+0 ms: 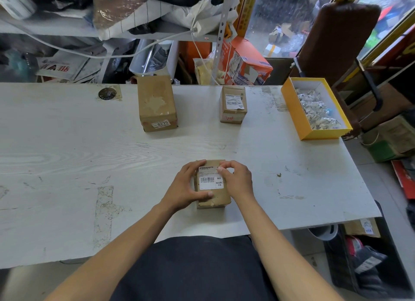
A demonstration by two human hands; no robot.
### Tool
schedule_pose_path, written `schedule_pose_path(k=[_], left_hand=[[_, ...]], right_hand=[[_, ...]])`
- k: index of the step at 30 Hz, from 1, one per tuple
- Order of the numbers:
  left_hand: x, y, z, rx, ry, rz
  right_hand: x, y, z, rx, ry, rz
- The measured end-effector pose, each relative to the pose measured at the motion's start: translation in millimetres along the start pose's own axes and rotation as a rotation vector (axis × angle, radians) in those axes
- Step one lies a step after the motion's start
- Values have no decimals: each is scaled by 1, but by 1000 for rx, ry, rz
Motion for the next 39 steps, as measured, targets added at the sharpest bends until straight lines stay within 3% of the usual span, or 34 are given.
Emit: schedule_pose_path(k=[39], left_hand=[[0, 0, 2, 11, 16, 4]], right_hand=[[0, -1, 1, 4, -6, -11]])
Point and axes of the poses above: each hand's wrist, its own y-axis towards the middle knuckle, its own x-axis out of the back of the hand, z = x × y, the point moved 10 cm from there along y, towards the middle knuckle, and after that the axes turned 1 degree about y, right-handed, at the moved point
